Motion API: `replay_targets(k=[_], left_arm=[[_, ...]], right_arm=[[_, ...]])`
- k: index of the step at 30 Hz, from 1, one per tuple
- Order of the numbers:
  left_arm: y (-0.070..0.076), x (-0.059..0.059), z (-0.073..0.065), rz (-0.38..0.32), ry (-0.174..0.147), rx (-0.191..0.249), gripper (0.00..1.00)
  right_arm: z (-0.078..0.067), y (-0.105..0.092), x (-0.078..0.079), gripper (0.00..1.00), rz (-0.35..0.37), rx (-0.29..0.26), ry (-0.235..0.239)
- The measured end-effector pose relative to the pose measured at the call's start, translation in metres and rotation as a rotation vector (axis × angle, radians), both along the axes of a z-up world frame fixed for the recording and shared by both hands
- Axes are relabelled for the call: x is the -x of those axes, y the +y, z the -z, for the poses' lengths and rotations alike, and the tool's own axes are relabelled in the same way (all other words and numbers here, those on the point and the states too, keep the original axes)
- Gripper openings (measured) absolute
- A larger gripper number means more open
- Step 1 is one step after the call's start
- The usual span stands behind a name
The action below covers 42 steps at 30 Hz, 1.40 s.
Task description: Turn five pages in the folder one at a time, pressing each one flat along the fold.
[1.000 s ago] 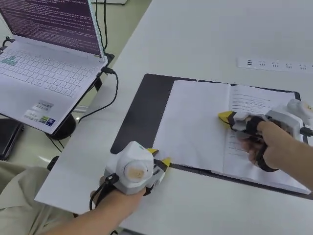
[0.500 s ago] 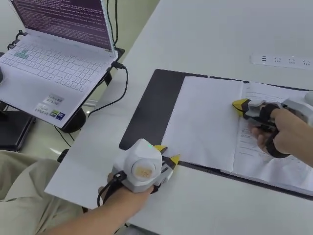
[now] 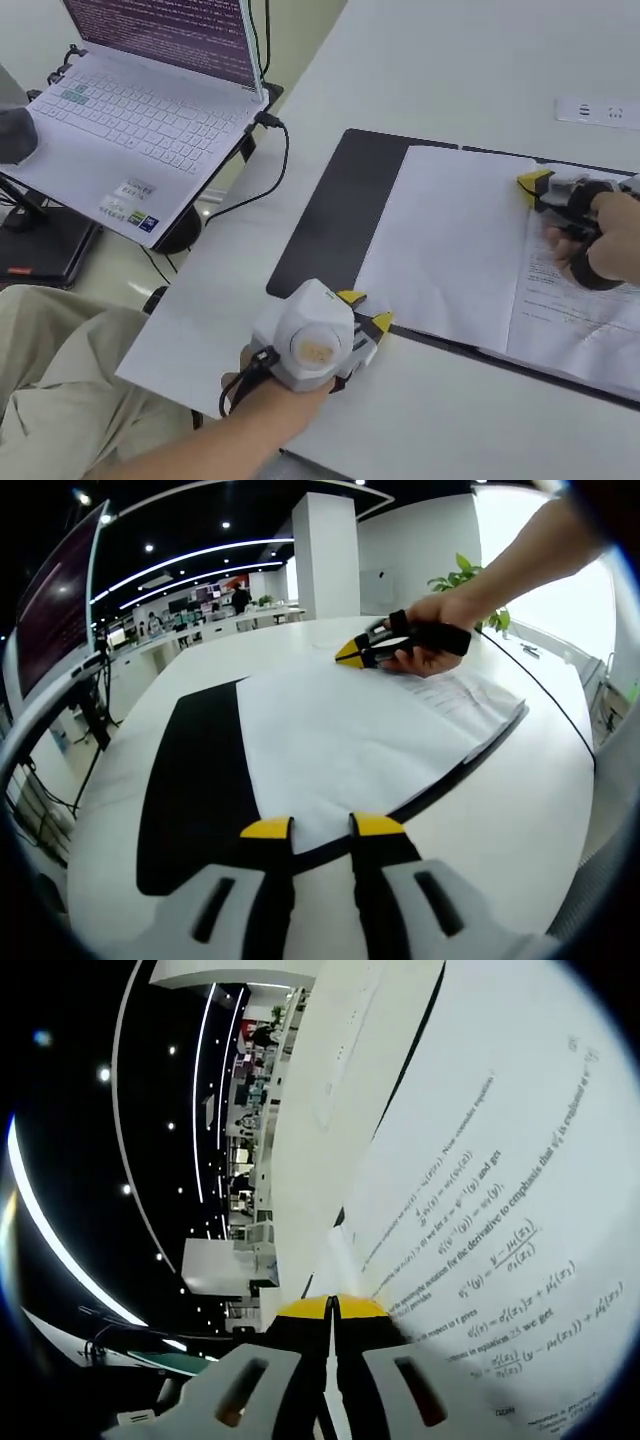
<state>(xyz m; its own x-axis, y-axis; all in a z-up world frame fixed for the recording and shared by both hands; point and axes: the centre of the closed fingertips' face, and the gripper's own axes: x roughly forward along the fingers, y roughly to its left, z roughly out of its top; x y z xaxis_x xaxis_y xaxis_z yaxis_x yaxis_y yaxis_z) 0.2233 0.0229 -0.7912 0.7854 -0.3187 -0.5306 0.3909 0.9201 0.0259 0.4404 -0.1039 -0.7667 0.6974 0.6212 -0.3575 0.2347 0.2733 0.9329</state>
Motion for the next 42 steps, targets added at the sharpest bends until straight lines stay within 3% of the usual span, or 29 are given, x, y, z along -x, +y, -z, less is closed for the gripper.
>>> replay_targets(k=[8,14,20,29,42], left_arm=[[0.000,0.000,0.001,0.002,-0.007,0.002,0.20],[0.000,0.000,0.000,0.001,-0.008,-0.001,0.20],[0.000,0.000,0.000,0.002,-0.009,-0.001,0.20],[0.000,0.000,0.000,0.001,-0.010,0.000,0.20],[0.000,0.000,0.000,0.004,-0.009,-0.002,0.20]], right_arm=[[0.001,-0.007,-0.024,0.00,0.102,0.002,-0.010],[0.004,-0.011,-0.038,0.00,0.181,-0.014,0.014],[0.005,-0.011,-0.039,0.00,0.173,-0.005,0.012],[0.005,-0.007,-0.022,0.00,0.084,0.004,0.016],[0.003,-0.006,0.012,0.00,0.028,0.001,0.041]])
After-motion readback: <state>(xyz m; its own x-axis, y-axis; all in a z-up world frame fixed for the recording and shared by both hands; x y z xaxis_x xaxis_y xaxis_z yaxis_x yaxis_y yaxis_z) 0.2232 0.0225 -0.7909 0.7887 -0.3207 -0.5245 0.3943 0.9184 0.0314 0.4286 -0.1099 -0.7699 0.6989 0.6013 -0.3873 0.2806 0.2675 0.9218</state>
